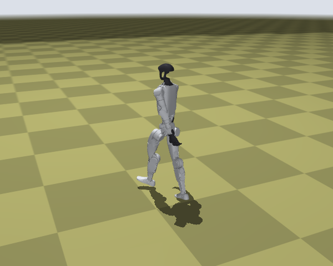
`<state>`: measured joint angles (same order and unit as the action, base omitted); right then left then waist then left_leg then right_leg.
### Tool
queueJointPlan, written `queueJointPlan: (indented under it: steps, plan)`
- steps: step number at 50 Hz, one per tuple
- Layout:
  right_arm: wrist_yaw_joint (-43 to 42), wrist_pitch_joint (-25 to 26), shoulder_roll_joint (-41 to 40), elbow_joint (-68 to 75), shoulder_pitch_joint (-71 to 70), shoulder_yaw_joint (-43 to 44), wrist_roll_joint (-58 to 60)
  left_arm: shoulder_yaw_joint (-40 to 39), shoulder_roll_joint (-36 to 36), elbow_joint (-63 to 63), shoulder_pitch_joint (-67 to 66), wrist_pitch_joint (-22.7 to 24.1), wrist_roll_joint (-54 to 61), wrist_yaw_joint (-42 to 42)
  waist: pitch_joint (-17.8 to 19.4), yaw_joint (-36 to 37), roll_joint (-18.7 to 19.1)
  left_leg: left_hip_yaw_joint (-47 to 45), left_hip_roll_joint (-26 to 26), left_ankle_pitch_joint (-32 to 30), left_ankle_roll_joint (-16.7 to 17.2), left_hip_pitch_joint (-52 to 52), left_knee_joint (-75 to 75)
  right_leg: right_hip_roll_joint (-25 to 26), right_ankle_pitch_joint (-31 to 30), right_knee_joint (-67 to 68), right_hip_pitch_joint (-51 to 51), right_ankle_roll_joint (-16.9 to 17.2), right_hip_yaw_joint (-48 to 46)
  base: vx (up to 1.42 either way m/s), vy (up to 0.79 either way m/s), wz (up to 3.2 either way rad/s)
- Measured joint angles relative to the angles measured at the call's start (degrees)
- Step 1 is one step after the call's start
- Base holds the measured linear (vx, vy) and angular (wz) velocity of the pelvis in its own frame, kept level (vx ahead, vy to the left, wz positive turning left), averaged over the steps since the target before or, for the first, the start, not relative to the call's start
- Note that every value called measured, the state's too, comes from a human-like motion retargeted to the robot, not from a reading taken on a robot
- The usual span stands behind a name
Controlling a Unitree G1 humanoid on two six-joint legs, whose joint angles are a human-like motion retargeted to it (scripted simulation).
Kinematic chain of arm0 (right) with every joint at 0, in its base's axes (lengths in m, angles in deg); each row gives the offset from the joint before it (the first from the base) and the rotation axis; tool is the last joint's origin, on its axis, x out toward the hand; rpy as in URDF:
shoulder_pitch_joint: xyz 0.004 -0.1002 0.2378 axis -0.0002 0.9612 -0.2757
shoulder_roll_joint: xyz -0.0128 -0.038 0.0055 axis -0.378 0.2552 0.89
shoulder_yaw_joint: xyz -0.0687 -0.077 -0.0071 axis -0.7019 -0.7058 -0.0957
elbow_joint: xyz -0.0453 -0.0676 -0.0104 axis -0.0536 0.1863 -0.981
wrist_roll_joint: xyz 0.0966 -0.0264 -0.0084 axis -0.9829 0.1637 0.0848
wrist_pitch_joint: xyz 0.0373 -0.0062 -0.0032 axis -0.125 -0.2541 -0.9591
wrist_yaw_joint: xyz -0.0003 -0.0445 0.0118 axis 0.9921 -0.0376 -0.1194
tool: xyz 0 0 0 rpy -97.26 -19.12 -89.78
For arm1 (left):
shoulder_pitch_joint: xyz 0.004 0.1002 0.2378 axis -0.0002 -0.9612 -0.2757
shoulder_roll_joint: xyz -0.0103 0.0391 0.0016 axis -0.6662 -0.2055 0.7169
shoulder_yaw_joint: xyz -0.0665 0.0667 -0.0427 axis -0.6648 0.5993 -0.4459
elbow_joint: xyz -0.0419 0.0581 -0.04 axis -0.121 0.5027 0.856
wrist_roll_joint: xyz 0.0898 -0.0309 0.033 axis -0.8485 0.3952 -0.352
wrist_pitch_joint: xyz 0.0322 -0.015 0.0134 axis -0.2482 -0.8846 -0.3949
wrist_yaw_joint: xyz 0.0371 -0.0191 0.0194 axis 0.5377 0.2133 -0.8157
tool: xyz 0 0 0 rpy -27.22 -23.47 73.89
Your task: Walk run
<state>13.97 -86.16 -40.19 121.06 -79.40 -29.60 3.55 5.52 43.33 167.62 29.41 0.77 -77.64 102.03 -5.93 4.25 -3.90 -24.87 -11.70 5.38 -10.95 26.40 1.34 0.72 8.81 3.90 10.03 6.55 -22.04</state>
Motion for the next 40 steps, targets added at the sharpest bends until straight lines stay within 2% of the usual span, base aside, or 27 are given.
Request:
queueJointPlan:
  steps: [2, 5, 7, 8, 9, 10, 13, 16, 18, 22, 25, 28, 30, 32, 34, 35, 37, 38, 40]
  plan:
    - [0.76, -0.54, -1.1, 0.68, 1.98, 0.55, 1.18, -0.66, -0.55, 0.18, 1.27, 0.0, -0.64, 0.23, -0.78, 1.43, -0.83, 2.46, -0.7, -2.8, -1.71, -1.11, -1.15, -0.66, -7.36, 2.43, 0.99, 2.56, 0.77, 0.92, -0.2, -0.04]
    - [1.89, -1.43, -3.15, 2.67, 6.35, 0.81, 4.27, -0.57, -3.48, 1.29, 4.48, -0.44, -1.25, 1.48, -2.53, 2.38, -1.41, 3.18, 0.39, -4.23, -4.05, -3.43, -4.03, -1.41, -26.13, 9.2, 0.81, 4.41, 3.09, 1.02, -0.27, 0.16]
    - [2.39, -1.49, -4.32, 5.61, 9.09, -0.19, 5.94, -0.73, -6.61, 1.97, 8.18, -1.75, -0.65, 1.71, -2.97, 0.96, -0.15, 6.54, 3.11, -2.0, -4.05, -4.85, -7.44, -0.63, -35.66, 19.49, -2.4, 1.66, 3.87, 1.28, -0.42, 0.74]
    - [2.7, -1.03, -4.52, 7.42, 10.11, -0.73, 6.55, -0.84, -7.65, 1.76, 10.27, -2.45, -0.23, 1.31, -2.34, -0.26, 0.22, 8.53, 3.05, -0.46, -4.05, -6.49, -8.78, -0.35, -38.02, 27.49, -5.16, 0.18, 5.07, 0.99, -0.34, 1.18]
    - [3.36, -0.37, -4.49, 8.98, 11.1, -0.97, 7.36, -0.79, -8.24, 0.93, 12.42, -2.9, 0.39, 0.73, -2.07, -0.96, 1.14, 10.43, 3.35, 0.61, -4.05, -8.02, -9.14, 0.65, -38.81, 32.35, -7.5, 0.13, 6.56, 0.88, -0.26, 1.24]
    - [4.2, 0.37, -4.36, 10.42, 12.06, -1.06, 8.27, -0.65, -8.62, -0.2, 14.61, -3.23, 1.11, 0.07, -1.99, -1.41, 2.33, 12.28, 3.82, 1.44, -4.05, -9.51, -9.02, 2.01, -38.81, 35.65, -9.64, 0.8, 8.2, 0.83, -0.17, 0.92]
    - [6.22, 2.13, -4.74, 10.83, 16.45, -0.11, 11.26, 0.67, -8.64, -5.93, 20.63, -1.01, 4.23, -0.7, -2.25, -1.35, 5.32, 15.73, 5.05, 2.64, -4.05, -13.09, -7.38, 5.13, -29.43, 38.72, -16.71, 1.75, 13.45, 0.7, -0.13, 0.74]
    - [5.52, 2.09, -5.59, 10.83, 21.22, 0.99, 10.35, 2.81, -8.9, -12.55, 25.16, 3.31, 7.09, 1.3, -2.3, -4.87, 6.43, 20.9, 3.99, 3.32, -4.05, -17.1, -5.3, 2.47, -20.53, 37.63, -23.54, 0.84, 14.23, 0.82, -0.25, 1.51]
    - [5.44, 2.25, -6.15, 10.83, 23.97, 1.74, 8.41, 4.6, -9.52, -16.66, 27.78, 5.86, 8.95, 3.53, -2.37, -8.07, 6.74, 24.27, 2.94, 4.2, -4.05, -19.41, -4.54, -1.34, -16.16, 32.98, -27.64, -0.16, 12.77, 0.69, -0.32, 1.75]
    - [7.42, 4.85, -7.33, 10.83, 27.4, 3.78, 4.55, 7.19, -11.61, -22.49, 31.94, 8.74, 10.37, 6.94, -1.83, -12.81, 5.02, 28.83, -0.32, 7.28, -4.05, -24.09, -4.82, -8.47, -15.14, 16.48, -32.97, -0.15, 12.03, 0.72, -0.42, 1.21]
    - [8.9, 6.21, -8.26, 10.83, 28.54, 4.85, 2.44, 7.97, -12.41, -24.05, 33.23, 9.46, 9.44, 6.45, -0.69, -14.27, 3.99, 30.73, -1.6, 9.92, -4.05, -29.12, -5.1, -9.98, -11.52, 4.27, -35.75, -2.22, 12.49, 0.79, -0.51, 0.53]
    - [9.74, 5.59, -8.45, 10.83, 27.92, 4.73, 2.48, 7.84, -12.48, -22.53, 32.87, 9.21, 8.52, 4.27, -0.17, -14.29, 4.33, 29.21, -0.82, 11.15, -3.24, -33.37, -4.98, -8.28, -8.97, -5.26, -37.67, 2.63, 15.38, 0.72, -0.45, -0.03]
    - [9.61, 5.18, -8.26, 10.83, 26.77, 4.05, 3.57, 7.11, -12.14, -20.34, 31.4, 8.69, 7.62, 3.36, -0.28, -15.23, 4.3, 28.6, -0.73, 10.82, -2.23, -35.47, -5.9, -8.28, -9.04, -3.51, -37.98, 2.88, 14.03, 0.9, -0.67, 0.05]
    - [8.6, 5.27, -7.82, 10.83, 25.0, 3.79, 5.38, 6.48, -11.23, -17.13, 28.78, 7.97, 6.09, 3.24, -1.36, -16.94, 4.7, 28.6, -0.44, 7.21, -0.34, -36.21, -7.59, -8.65, -10.18, 1.98, -38.49, -0.66, 12.97, 0.8, -0.53, 0.64]
    - [6.72, 5.43, -7.36, 10.83, 23.56, 4.34, 7.49, 6.86, -10.27, -12.78, 25.15, 7.7, 3.99, 3.35, -2.49, -20.48, 6.04, 29.18, 1.23, -0.08, 2.24, -36.52, -11.14, -8.62, -13.46, 3.51, -36.5, -1.82, 11.5, 1.01, -0.67, 1.24]
    - [5.59, 5.45, -7.14, 10.83, 22.79, 4.5, 8.4, 7.12, -9.89, -10.44, 23.19, 7.66, 2.69, 3.37, -3.05, -21.75, 6.65, 28.62, 2.11, -4.96, 3.46, -36.28, -13.56, -8.45, -14.63, 3.79, -34.85, -2.26, 11.45, 1.03, -0.76, 0.73]
    - [3.63, 4.6, -6.87, 10.83, 20.83, 4.6, 8.42, 8.21, -9.01, -6.27, 19.5, 6.11, -1.38, 2.24, -3.47, -21.1, 6.94, 27.58, 2.35, -18.07, 6.19, -33.39, -22.1, -6.2, -12.67, 5.46, -33.08, -3.8, 20.69, 0.86, -0.65, 0.15]
    - [2.95, 4.08, -6.75, 10.83, 19.61, 4.54, 8.02, 8.76, -8.39, -4.48, 17.79, 4.6, -3.58, 0.83, -3.24, -20.36, 6.45, 26.2, 2.34, -23.43, 7.47, -30.92, -28.13, -6.24, -11.59, 5.62, -31.56, -4.13, 21.52, 0.79, -0.59, -0.16]
    - [2.09, 3.49, -6.46, 10.83, 16.47, 3.49, 7.18, 8.72, -7.45, -1.24, 14.55, 1.78, -7.01, -2.55, -3.12, -19.3, 4.2, 18.32, 4.39, -32.8, 5.76, -25.46, -39.86, -9.79, -10.23, 5.03, -27.58, -4.66, 12.73, 0.79, -0.62, -0.34]
